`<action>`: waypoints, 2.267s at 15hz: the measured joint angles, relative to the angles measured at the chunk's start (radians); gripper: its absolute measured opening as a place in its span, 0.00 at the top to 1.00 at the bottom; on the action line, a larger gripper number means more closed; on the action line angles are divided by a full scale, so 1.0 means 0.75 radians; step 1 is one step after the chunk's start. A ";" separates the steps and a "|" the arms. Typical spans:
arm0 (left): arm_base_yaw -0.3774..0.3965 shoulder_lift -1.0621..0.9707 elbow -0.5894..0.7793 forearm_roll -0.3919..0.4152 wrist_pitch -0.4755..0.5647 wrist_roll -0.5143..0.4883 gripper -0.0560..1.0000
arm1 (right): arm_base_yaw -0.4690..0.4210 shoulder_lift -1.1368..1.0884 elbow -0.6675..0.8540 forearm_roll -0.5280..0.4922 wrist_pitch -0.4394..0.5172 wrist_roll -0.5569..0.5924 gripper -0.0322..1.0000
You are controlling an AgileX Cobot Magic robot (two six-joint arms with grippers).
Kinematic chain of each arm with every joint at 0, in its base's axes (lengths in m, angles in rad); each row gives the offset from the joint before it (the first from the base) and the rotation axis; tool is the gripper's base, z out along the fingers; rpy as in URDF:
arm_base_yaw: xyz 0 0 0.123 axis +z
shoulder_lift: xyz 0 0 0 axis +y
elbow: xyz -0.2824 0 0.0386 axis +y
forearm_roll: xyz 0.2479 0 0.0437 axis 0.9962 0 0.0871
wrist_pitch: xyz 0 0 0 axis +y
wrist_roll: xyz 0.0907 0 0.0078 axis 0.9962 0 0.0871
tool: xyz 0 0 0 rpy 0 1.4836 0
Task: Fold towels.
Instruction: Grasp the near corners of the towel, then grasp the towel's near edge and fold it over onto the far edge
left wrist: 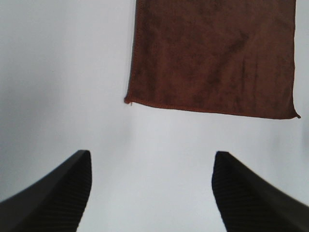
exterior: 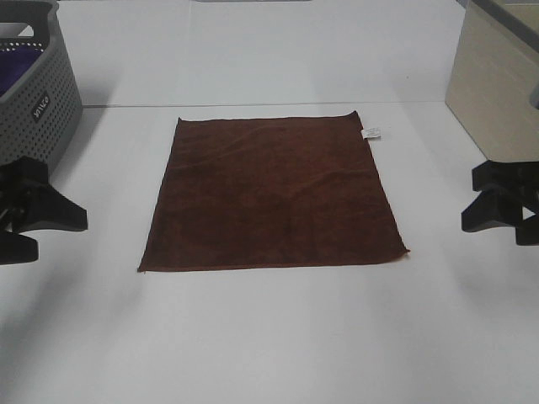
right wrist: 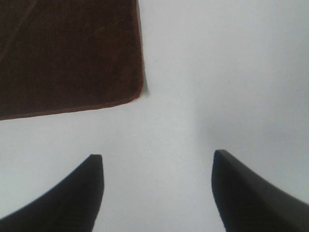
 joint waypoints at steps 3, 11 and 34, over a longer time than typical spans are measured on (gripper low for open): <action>0.000 0.215 -0.132 -0.048 0.007 0.087 0.31 | 0.000 0.217 -0.232 0.043 0.131 -0.032 0.37; 0.023 0.699 -0.500 -0.077 0.248 0.091 0.31 | -0.243 0.663 -0.512 0.391 0.439 -0.428 0.37; -0.135 1.024 -0.773 -0.132 0.244 0.072 0.94 | -0.017 1.128 -0.748 0.569 0.439 -0.537 0.97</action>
